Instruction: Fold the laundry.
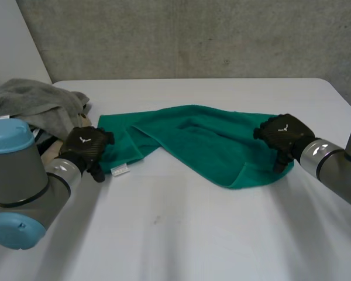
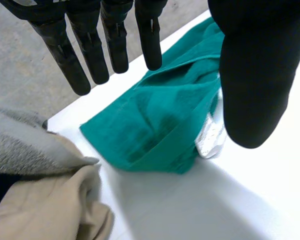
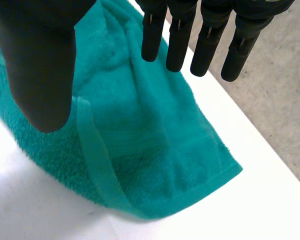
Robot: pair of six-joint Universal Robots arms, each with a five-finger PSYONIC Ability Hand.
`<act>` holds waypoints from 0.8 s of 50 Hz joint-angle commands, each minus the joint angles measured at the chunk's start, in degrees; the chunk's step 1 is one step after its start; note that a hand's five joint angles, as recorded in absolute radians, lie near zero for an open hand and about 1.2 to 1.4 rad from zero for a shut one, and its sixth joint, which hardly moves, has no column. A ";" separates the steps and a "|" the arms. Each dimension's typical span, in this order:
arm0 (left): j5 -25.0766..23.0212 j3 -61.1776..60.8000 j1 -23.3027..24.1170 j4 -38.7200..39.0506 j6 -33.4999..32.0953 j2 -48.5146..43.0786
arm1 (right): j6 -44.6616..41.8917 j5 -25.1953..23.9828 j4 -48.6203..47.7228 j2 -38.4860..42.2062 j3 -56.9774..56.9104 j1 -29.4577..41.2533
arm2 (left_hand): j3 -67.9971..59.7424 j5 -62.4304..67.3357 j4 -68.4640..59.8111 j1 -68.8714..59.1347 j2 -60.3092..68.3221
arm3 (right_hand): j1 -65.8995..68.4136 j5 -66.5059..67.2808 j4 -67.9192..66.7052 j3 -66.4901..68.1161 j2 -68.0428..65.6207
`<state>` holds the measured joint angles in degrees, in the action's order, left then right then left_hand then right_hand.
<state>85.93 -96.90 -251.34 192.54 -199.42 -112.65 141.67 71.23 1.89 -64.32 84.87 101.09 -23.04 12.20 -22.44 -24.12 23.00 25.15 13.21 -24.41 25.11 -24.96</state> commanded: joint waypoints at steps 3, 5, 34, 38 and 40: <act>2.75 3.20 6.12 1.07 -0.10 -2.57 | -0.52 1.02 11.02 -1.16 -5.68 3.41 | -0.12 0.96 -0.72 0.96 0.16 | 1.67 3.61 -2.41 1.71 -1.86; 3.97 6.35 7.35 1.95 -0.18 -5.63 | -1.39 1.46 12.78 -0.11 -6.38 4.90 | -0.45 1.29 -1.05 0.63 0.50 | 3.34 5.28 -4.08 3.38 -3.53; 3.90 28.34 3.84 -3.05 -4.75 -24.73 | -10.80 0.06 9.71 14.49 -12.45 7.11 | -51.71 52.55 -52.31 -50.63 51.76 | 7.56 9.50 -8.30 7.59 -7.75; 4.60 28.34 3.05 -3.31 -4.75 -24.55 | -10.98 -1.00 11.03 15.37 -13.24 7.02 | -56.96 57.80 -57.56 -55.88 57.00 | 20.61 22.55 -21.35 20.64 -20.80; 5.82 28.25 2.62 -3.84 -4.58 -23.24 | -10.45 -0.83 10.86 15.02 -13.94 6.84 | -56.96 57.80 -57.56 -55.88 57.00 | 54.77 56.71 -55.51 54.80 -54.96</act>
<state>89.92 -68.42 -247.82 189.50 -204.25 -137.33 130.81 71.07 11.61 -49.63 72.31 108.22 -67.93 55.57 -68.39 -65.71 68.18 36.24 25.64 -35.58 35.39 -36.54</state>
